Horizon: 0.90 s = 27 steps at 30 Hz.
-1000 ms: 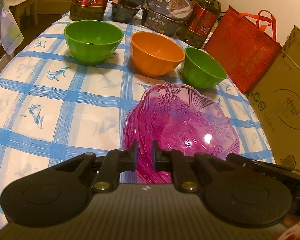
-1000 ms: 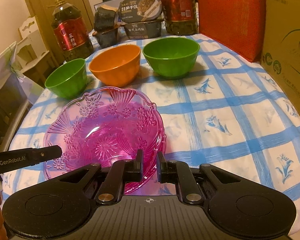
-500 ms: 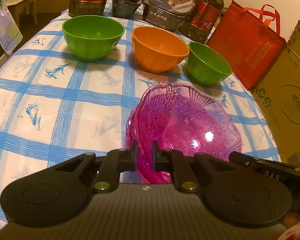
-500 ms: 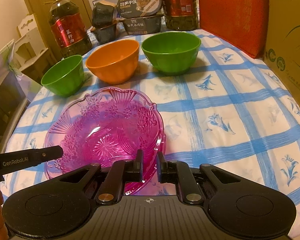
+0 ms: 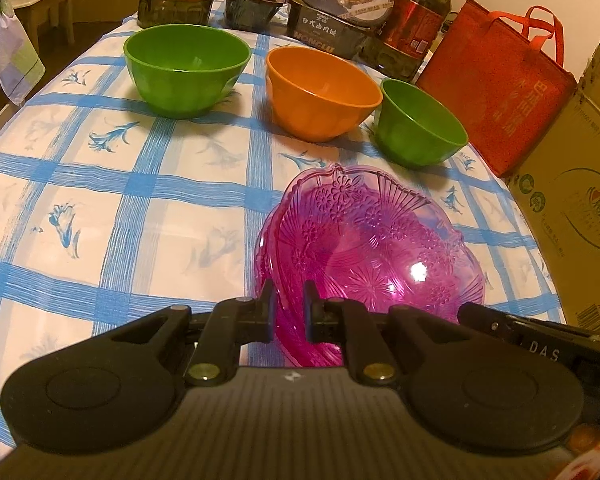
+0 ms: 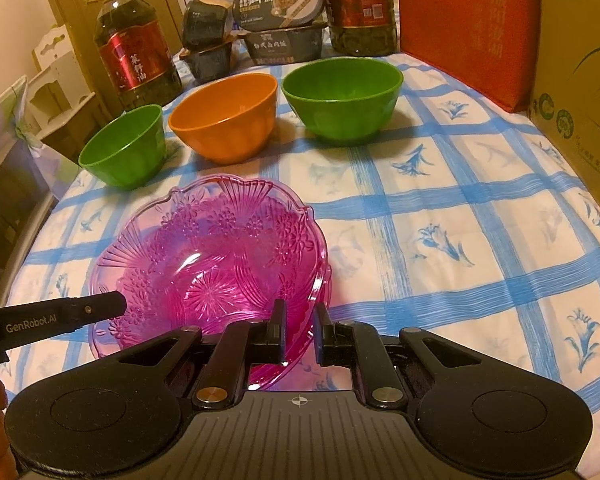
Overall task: Organize plates and bowls
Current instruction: 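Lower the plate onto the stack and open both grippers, then withdraw both open grippers from the pink plate stack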
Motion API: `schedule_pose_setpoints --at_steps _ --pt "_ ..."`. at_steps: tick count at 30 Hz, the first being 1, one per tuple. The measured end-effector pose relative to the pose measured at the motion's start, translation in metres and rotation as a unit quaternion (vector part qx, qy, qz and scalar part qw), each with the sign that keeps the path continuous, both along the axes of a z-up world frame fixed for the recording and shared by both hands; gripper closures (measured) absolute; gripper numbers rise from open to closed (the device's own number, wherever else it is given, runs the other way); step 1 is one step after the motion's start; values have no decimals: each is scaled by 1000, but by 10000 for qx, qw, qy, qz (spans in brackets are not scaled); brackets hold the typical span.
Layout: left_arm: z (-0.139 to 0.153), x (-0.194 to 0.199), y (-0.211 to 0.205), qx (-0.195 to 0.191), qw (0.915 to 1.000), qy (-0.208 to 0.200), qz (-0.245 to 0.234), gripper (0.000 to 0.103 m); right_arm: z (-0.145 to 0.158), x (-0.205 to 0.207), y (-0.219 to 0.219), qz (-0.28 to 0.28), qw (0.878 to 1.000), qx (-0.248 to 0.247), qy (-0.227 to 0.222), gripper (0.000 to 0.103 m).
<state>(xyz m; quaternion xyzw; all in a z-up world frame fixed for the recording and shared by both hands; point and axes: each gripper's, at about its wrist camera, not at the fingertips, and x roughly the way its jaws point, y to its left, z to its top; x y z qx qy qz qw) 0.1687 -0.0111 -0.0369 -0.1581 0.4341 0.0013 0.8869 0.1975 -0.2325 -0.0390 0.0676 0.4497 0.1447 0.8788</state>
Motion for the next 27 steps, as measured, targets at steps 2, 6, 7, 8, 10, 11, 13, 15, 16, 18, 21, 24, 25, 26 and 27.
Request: schedule_pose_setpoints --at_steps 2,6,7,8,10,11,13,15,16,18,21,24,25,26,27 --pt "0 0 0 4 10000 -1 -5 92 -2 1 -1 -7 10000 13 16 90" --pt "-2 2 -1 67 10000 2 -28 92 -3 2 -1 -9 10000 21 14 90" --pt "-3 2 -2 110 9999 -5 -46 91 -4 3 -1 -17 10000 40 15 90" --pt "-3 2 -2 134 9999 -8 -23 89 -4 3 -1 -32 10000 76 23 89" --pt "-1 2 -1 172 9998 -23 47 81 -4 3 -4 -90 9999 140 0 80" --pt "0 2 0 182 9998 -50 58 79 -3 2 -5 -117 9998 169 -37 62" --pt "2 0 1 188 9998 -76 81 79 -2 1 -9 -191 9994 257 -94 44" --pt "3 -2 4 152 9998 -88 124 79 0 0 -12 -240 9992 305 -91 44" --pt "3 -3 5 137 9998 -87 142 79 0 -1 -13 -269 9991 316 -70 44" --pt "4 -5 6 90 9998 -88 175 79 -1 -2 -16 -308 9989 339 -33 44" --pt "6 -9 8 55 9997 -94 201 78 0 -7 -20 -363 9987 350 20 44" --pt "9 -13 8 34 9997 -106 203 78 0 -12 -21 -386 9987 330 74 44" --pt "10 -15 7 26 9997 -113 199 78 0 -13 -22 -394 9987 318 94 44" --pt "11 -17 7 21 9997 -122 192 78 0 -15 -22 -393 9987 306 113 44" --pt "11 -19 6 11 9998 -131 180 78 0 -16 -22 -392 9987 294 121 44"
